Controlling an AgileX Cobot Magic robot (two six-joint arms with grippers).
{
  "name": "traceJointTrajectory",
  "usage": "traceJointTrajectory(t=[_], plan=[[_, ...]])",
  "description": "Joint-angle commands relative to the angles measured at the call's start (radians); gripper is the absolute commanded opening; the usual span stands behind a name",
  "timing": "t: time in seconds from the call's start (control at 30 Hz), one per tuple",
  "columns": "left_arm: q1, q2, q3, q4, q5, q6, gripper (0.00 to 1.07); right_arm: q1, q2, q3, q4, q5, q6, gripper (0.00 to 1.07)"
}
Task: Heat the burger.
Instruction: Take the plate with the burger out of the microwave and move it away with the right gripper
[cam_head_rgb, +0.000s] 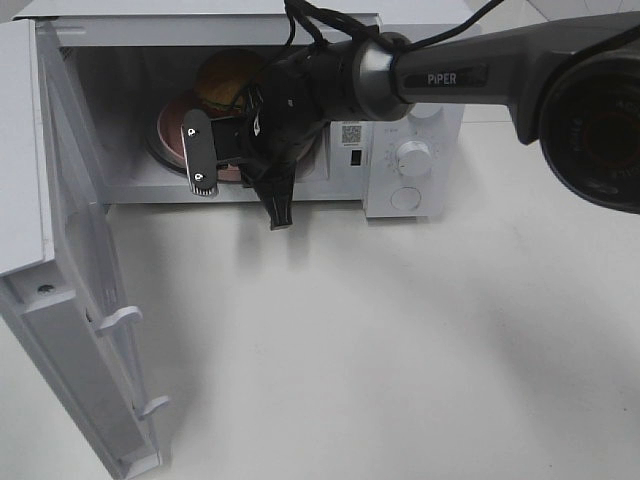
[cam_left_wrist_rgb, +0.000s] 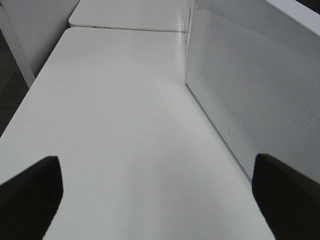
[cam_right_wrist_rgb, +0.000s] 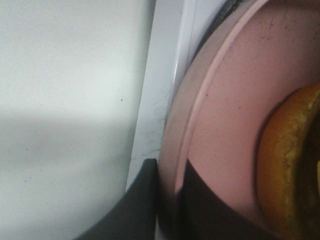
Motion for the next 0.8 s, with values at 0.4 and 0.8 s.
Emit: traceJointTrajectory(t=[0.4,0.8], plan=[[0.001,-0.019,0.003,-0.002,-0.004,0.000,0.98,0.002,-0.124,0.133,-0.010,-0.078,-0.001,0.00],[0.001,-0.019,0.003,-0.002,-0.004,0.000,0.98,0.013,-0.239,0.315,-0.075,-0.198,-0.001,0.00]])
